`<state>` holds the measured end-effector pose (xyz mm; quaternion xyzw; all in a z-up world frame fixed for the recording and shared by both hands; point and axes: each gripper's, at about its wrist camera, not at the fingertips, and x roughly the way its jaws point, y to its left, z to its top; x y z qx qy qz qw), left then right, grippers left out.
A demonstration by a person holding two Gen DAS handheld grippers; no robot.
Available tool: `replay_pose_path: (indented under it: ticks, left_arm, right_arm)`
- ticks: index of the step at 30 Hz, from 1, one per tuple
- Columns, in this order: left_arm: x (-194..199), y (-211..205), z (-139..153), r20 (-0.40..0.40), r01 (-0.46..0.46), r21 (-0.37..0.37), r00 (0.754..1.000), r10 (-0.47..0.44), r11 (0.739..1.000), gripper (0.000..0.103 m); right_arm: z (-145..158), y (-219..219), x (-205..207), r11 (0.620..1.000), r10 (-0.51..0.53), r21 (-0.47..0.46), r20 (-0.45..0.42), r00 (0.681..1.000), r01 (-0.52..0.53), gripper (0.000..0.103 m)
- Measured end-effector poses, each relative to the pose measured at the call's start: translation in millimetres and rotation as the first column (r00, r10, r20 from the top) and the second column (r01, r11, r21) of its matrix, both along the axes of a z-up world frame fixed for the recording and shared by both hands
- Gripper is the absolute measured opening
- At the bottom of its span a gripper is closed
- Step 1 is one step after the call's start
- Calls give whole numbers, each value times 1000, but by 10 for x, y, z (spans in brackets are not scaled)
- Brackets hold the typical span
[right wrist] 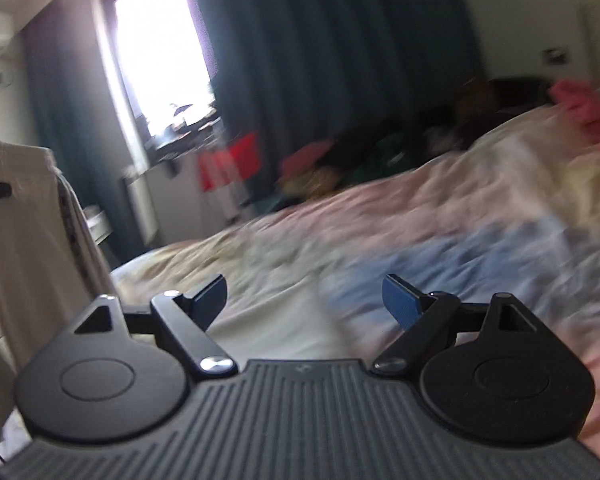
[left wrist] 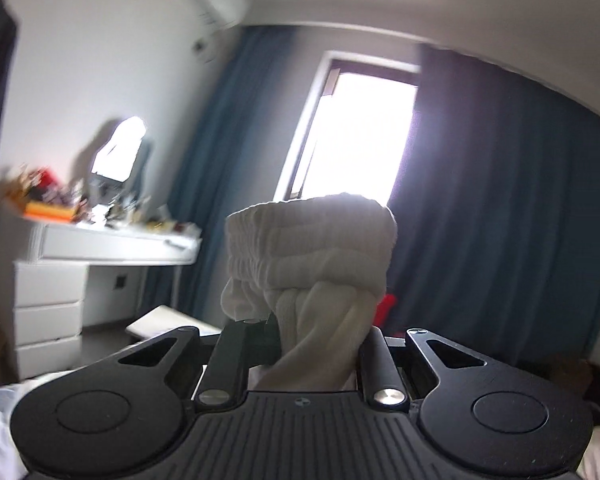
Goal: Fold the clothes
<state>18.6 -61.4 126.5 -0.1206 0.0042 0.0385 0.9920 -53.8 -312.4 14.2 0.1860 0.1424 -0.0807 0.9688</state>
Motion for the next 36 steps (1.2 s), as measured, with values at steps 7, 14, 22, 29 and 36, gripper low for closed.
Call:
replay_pose_path:
  ticks: [7,14,22,29,36]
  left_arm:
    - [-114,-1493,-1280,-133,227,264,971,-197,937,17]
    - [-28,-1711,-1904,-361,464,361,869,-338,809,80]
    - [-98,-1176,-1676,-533,704,333,689,-490,627,97]
    - [-111,-229,-1441,-524,592,267,751,-401,760,98]
    - [201,426,-1264,-496,430,141,810,-312,892,98]
  right_arm:
    - [-29,-673,-218,985,-151,85,42,988,147,87]
    - [-284,-852,-4,971,-64,226,-43,997,72,87]
    - [-573,-878,295,812,226,555,-11,974,-182,87]
    - [-440,-688,709,801,314,541,-19,949,-254,88]
    - [-293,-275,1552,860,436,373,-181,881,-349,87]
